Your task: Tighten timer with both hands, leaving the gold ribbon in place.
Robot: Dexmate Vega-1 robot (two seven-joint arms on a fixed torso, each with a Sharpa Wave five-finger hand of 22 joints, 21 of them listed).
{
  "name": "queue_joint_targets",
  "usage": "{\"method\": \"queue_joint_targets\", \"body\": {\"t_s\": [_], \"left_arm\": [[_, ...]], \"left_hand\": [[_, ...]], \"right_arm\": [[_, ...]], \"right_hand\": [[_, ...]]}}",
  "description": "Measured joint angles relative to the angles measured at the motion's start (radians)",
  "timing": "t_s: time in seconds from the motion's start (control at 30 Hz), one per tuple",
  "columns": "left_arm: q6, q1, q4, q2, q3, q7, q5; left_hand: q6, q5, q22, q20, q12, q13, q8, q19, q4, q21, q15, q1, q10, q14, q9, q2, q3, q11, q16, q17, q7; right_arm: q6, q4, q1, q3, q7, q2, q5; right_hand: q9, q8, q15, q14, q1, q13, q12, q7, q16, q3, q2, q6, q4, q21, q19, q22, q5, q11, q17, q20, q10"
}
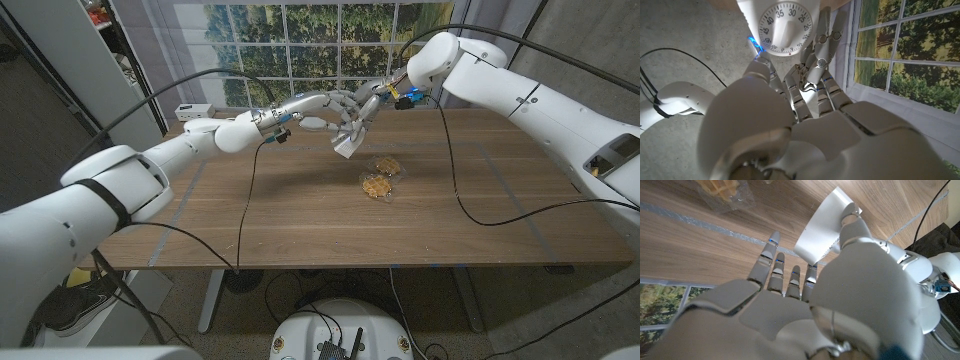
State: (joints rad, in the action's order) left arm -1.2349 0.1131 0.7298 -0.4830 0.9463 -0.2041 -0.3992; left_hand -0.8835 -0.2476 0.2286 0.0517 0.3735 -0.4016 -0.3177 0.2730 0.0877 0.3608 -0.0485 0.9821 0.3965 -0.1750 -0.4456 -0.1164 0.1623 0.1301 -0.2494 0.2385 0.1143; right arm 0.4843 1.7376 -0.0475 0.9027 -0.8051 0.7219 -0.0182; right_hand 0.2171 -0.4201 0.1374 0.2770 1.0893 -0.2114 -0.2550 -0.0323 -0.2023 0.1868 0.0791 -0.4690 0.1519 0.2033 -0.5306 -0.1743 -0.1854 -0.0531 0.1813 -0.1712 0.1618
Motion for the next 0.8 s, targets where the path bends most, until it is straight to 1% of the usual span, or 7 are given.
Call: {"method": "queue_joint_targets", "body": {"t_s": [0.27, 0.33, 0.37, 0.4, 0.47, 0.53, 0.8], "left_arm": [[0.156, 0.146, 0.172, -0.001, -0.127, 0.226, 0.227], [0.156, 0.169, 0.198, 0.003, -0.151, 0.226, 0.227], [0.156, 0.19, 0.222, 0.006, -0.175, 0.226, 0.227], [0.275, 0.202, 0.234, 0.009, -0.19, 0.382, 0.381], [0.319, 0.221, 0.254, 0.012, -0.216, 0.434, 0.434], [0.391, 0.244, 0.276, 0.015, -0.249, 0.539, 0.538], [0.491, 0.302, 0.344, 0.002, -0.341, 0.665, 0.795]], "left_hand": [[0.025, 0.006, -0.002, -0.004, -0.011, -0.006, 0.0, -0.007, -0.012, 0.0, 0.016, -0.052, -0.019, -0.015, -0.001, 0.032, -0.034, -0.01, 0.002, 0.002, 0.032], [0.034, 0.01, -0.001, -0.005, -0.015, -0.009, 0.0, -0.008, -0.061, 0.0, 0.049, -0.069, -0.029, -0.038, -0.002, 0.048, -0.084, -0.007, 0.002, 0.002, 0.04], [0.038, 0.013, -0.001, -0.004, -0.019, -0.009, 0.0, -0.008, -0.061, 0.0, 0.06, -0.077, -0.032, -0.045, -0.002, 0.06, -0.09, -0.011, 0.003, 0.002, 0.045], [0.049, 0.013, -0.001, 0.0, -0.02, -0.01, 0.0, -0.01, -0.06, 0.002, 0.076, -0.075, -0.039, -0.058, -0.002, 0.063, -0.091, -0.012, 0.008, 0.002, 0.056], [0.11, 0.007, 0.005, 0.017, -0.027, -0.012, 0.072, -0.016, -0.061, 0.013, 0.092, -0.073, -0.056, -0.055, 0.038, 0.064, -0.098, -0.012, 0.014, 0.01, 0.041], [0.122, 0.006, 0.004, 0.024, -0.034, -0.014, 0.08, -0.019, -0.058, 0.006, 0.091, -0.069, -0.064, -0.04, 0.038, 0.068, -0.105, -0.017, 0.018, 0.009, 0.05], [0.158, -0.008, -0.004, 0.055, -0.046, -0.019, 0.101, -0.047, -0.05, -0.004, 0.086, -0.038, -0.095, -0.021, 0.043, 0.077, -0.117, -0.027, 0.028, -0.002, 0.085]], "right_arm": [[-0.029, -0.014, -0.01, -0.01, 0.021, -0.001, -0.016], [-0.038, -0.014, -0.01, -0.01, 0.024, -0.001, -0.018], [-0.043, -0.014, -0.01, -0.01, 0.026, -0.001, -0.019], [-0.046, -0.024, -0.017, -0.017, 0.026, -0.002, -0.019], [-0.053, -0.026, -0.019, -0.02, 0.028, -0.002, -0.018], [-0.06, -0.03, -0.023, -0.024, 0.029, -0.003, -0.019], [-0.072, -0.034, -0.033, -0.035, 0.032, 0.0, -0.021]], "right_hand": [[0.0, 0.033, -0.011, 0.0, 0.011, 0.0, 0.0, 0.0, 0.0, 0.0, 0.011, 0.001, 0.0, -0.004, 0.004, 0.0, 0.007, 0.005, 0.0, 0.004, 0.005], [0.0, 0.033, -0.011, 0.0, 0.011, 0.0, 0.0, 0.0, 0.0, 0.0, 0.011, 0.001, 0.0, -0.004, 0.004, 0.0, 0.004, 0.005, 0.0, 0.003, 0.005], [0.0, 0.033, -0.011, 0.0, 0.011, 0.0, 0.0, 0.0, 0.0, 0.0, 0.011, 0.001, 0.0, -0.004, 0.004, 0.0, 0.003, 0.005, 0.0, 0.003, 0.005], [0.0, 0.033, -0.011, 0.0, 0.011, 0.0, 0.0, 0.0, 0.0, 0.0, 0.011, 0.001, 0.0, -0.004, 0.004, 0.0, 0.003, 0.005, 0.0, 0.003, 0.005], [0.0, 0.033, -0.011, 0.0, 0.011, 0.0, 0.0, 0.0, 0.0, 0.0, 0.01, 0.001, 0.0, -0.004, 0.004, 0.0, 0.003, 0.005, 0.0, 0.003, 0.005], [0.0, 0.033, -0.011, 0.0, 0.011, 0.0, 0.001, 0.0, 0.0, 0.0, 0.01, 0.001, 0.0, -0.004, 0.004, 0.0, 0.003, 0.005, 0.0, 0.003, 0.005], [0.0, 0.033, -0.011, 0.0, 0.011, 0.0, 0.004, 0.0, 0.0, 0.0, 0.01, 0.001, 0.0, -0.004, 0.004, 0.0, 0.003, 0.005, 0.0, 0.003, 0.005]]}}
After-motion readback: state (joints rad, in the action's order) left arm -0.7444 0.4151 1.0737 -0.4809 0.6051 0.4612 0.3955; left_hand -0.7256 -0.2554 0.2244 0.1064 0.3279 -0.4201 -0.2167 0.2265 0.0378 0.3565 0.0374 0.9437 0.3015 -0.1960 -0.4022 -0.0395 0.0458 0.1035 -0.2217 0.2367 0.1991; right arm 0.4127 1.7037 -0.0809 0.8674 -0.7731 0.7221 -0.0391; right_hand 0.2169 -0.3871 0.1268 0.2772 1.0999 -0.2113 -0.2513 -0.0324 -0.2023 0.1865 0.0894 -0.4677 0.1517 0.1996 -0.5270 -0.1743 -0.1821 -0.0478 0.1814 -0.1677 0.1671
